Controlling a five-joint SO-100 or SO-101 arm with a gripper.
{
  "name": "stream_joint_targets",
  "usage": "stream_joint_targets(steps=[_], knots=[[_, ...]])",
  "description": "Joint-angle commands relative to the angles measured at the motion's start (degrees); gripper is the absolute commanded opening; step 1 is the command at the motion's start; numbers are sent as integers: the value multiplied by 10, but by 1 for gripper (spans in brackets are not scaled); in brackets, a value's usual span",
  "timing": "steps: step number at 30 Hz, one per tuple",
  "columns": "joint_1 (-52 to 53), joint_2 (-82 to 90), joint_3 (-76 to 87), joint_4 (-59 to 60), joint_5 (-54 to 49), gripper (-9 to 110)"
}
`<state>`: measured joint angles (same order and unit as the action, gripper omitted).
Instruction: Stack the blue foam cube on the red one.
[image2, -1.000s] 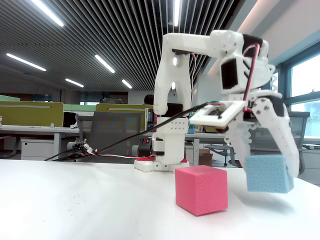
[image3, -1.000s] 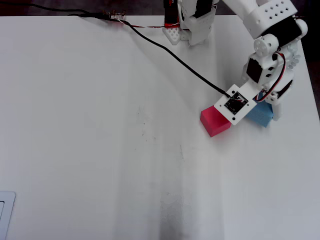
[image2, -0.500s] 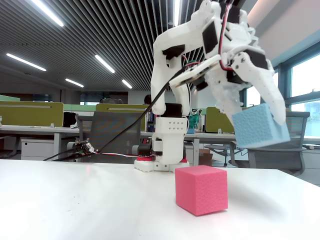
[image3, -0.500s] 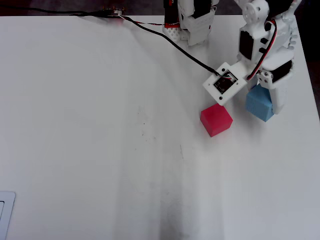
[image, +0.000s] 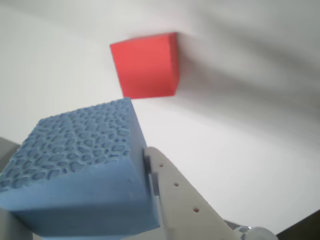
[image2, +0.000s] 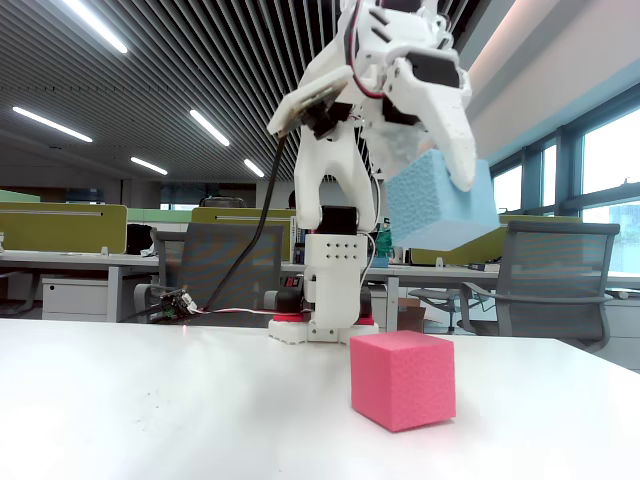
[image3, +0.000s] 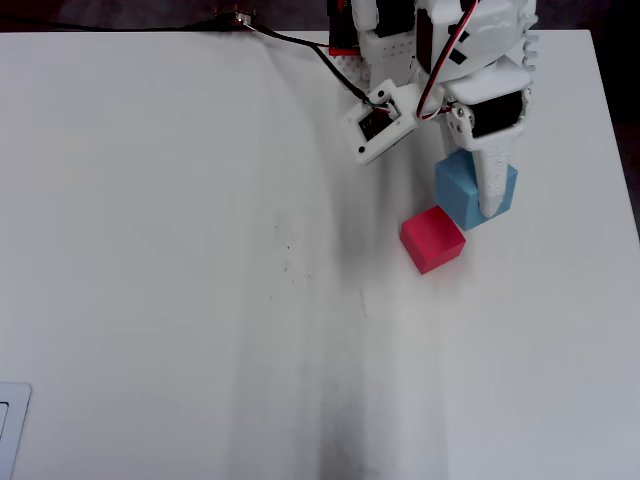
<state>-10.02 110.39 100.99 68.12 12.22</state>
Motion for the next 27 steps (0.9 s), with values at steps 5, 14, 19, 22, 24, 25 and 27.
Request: stream_joint_targets(steps=[5,14,19,22,24,25,27], knots=[[49,-41,-23,15,3,24],[65,-134,-21,-4,4,24],[55,-166,-23,-15,4,24],[54,-179,-25,-18,4,24],[54,-187,-29,-19,4,24],[54,-192,-31,-21,4,24],[54,-194,-35,-23,4,24]])
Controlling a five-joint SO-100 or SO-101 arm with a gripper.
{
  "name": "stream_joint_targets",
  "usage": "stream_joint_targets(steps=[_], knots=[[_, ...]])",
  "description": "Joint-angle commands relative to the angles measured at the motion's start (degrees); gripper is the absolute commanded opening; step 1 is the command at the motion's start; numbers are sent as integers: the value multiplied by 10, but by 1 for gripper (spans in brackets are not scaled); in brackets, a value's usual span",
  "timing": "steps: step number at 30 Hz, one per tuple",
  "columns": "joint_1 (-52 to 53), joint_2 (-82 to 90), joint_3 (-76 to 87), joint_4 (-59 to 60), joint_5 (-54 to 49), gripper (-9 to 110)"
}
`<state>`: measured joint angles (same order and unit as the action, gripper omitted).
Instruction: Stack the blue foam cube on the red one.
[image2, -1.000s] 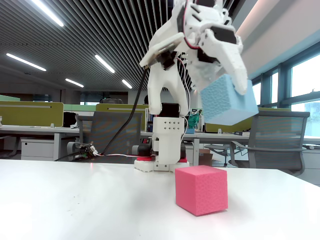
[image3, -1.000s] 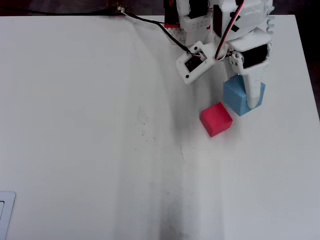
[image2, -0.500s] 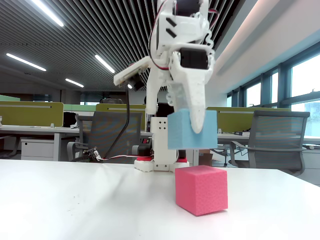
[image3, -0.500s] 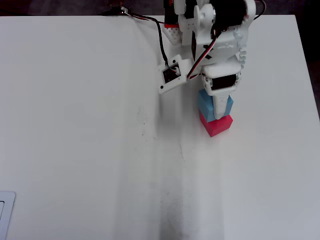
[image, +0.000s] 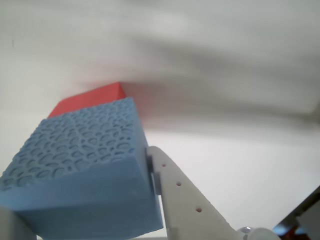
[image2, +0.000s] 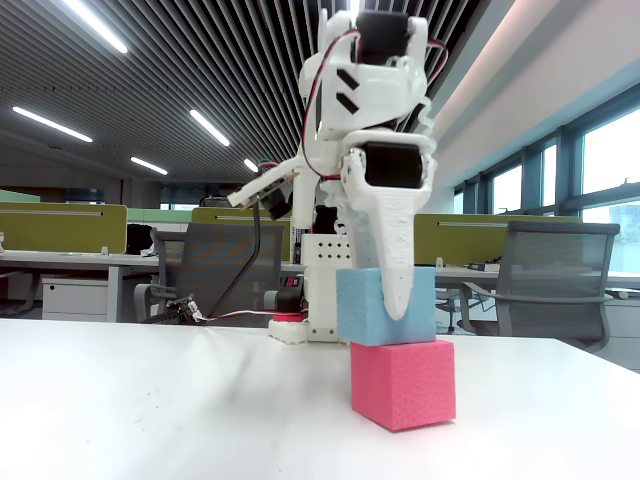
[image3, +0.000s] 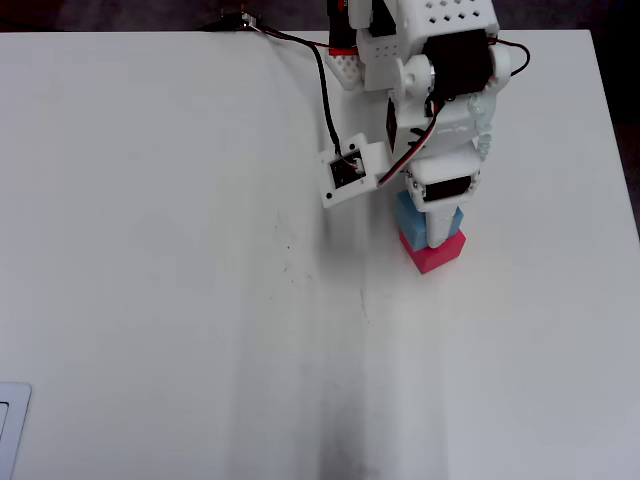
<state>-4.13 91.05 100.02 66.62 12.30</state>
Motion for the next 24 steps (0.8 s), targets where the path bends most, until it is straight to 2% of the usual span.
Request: stream_joint_targets(steps=[1,11,24], knots=[[-5,-1,-27,-8,4,24],[-7,7,-62,-2,4,34],[-19,64,-21,9,4,42]])
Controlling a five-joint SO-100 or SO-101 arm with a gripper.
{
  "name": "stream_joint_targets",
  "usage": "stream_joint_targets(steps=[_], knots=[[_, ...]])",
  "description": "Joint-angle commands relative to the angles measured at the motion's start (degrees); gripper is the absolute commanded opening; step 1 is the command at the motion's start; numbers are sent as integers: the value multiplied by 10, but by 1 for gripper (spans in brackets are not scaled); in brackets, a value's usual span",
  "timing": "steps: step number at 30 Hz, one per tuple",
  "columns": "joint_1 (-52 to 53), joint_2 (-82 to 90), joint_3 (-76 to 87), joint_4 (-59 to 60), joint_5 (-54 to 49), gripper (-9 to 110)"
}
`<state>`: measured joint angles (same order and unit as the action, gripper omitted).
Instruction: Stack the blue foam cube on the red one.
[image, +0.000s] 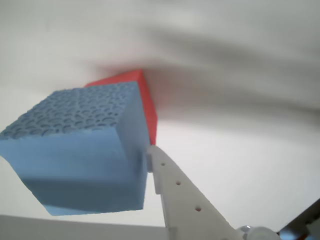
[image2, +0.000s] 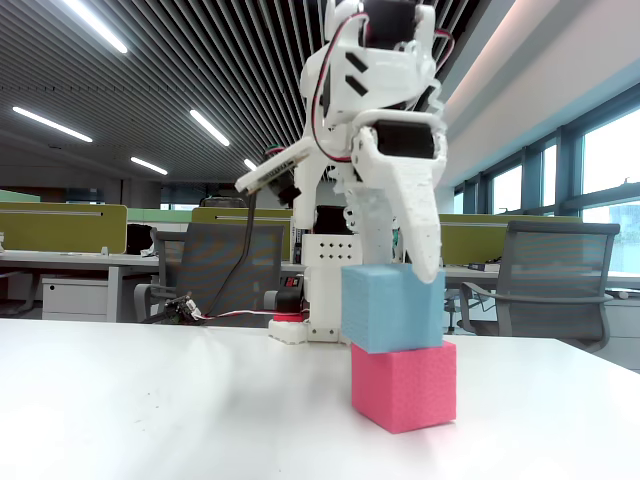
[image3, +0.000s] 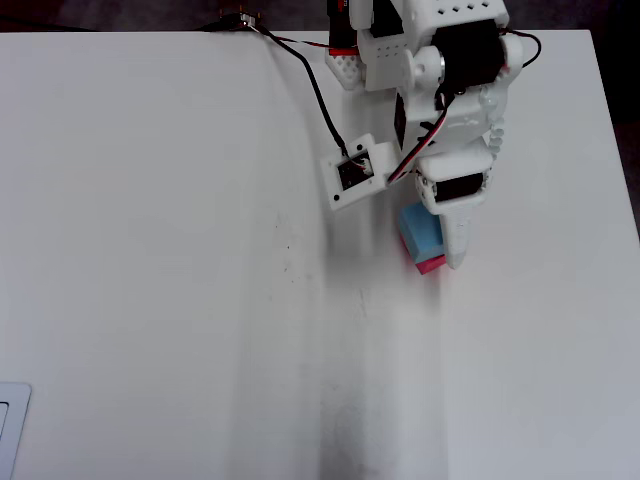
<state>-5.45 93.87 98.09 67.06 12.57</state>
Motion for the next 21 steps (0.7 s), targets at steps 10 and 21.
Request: stream_joint_targets(steps=[10,21], knots=[[-20,134,-5,33,2,43],[-4,339,97,10,23,32]])
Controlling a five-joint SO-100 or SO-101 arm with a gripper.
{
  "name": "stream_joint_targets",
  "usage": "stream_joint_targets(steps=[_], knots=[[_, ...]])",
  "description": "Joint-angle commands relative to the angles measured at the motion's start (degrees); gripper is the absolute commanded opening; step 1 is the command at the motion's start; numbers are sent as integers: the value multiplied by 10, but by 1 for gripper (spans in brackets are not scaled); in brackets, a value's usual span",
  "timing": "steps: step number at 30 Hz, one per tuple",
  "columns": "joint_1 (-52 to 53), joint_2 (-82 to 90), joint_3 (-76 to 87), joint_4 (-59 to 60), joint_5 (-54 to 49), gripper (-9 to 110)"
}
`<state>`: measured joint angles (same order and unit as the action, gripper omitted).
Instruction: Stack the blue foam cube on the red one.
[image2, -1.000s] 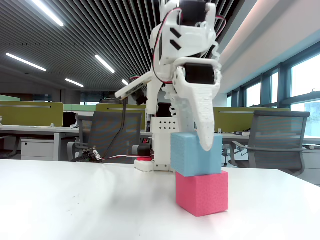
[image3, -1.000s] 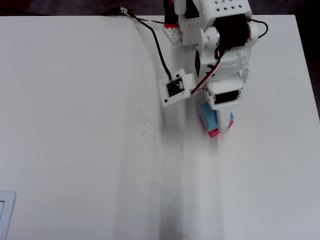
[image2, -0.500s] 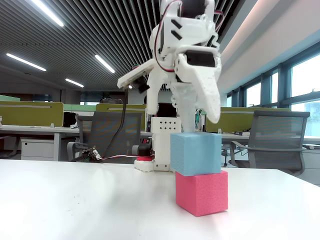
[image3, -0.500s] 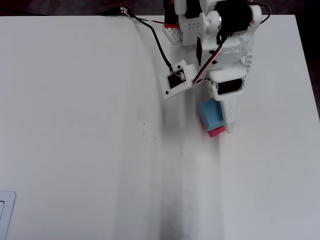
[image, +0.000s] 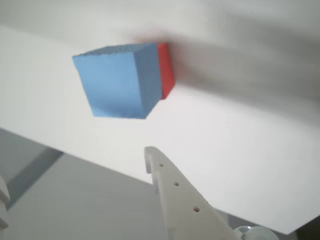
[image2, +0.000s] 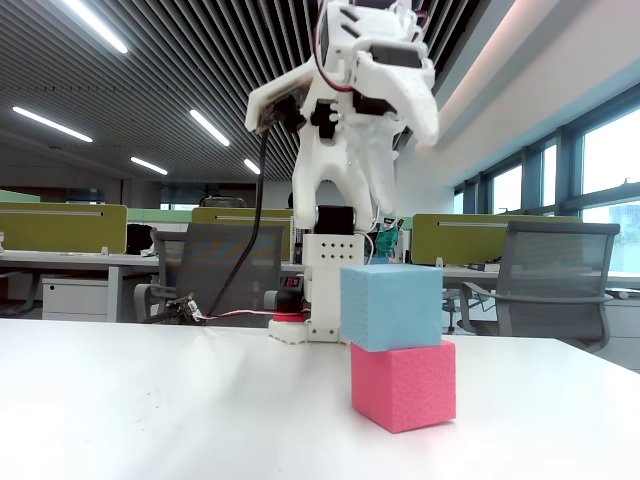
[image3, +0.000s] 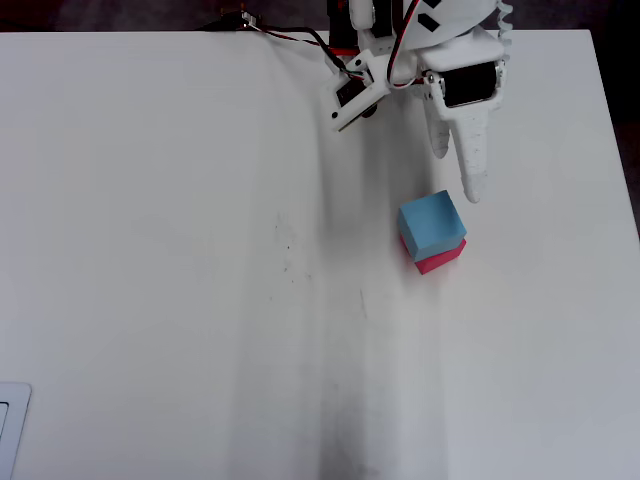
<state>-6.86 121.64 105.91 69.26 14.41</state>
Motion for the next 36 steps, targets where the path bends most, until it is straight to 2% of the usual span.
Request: stream_joint_targets(steps=[1,19,28,36], knots=[[13,82,34,-18,4,31],[108,517,493,-173,9,20],[105,608,573,-146,15,17],[105,608,586,-135,18,14]])
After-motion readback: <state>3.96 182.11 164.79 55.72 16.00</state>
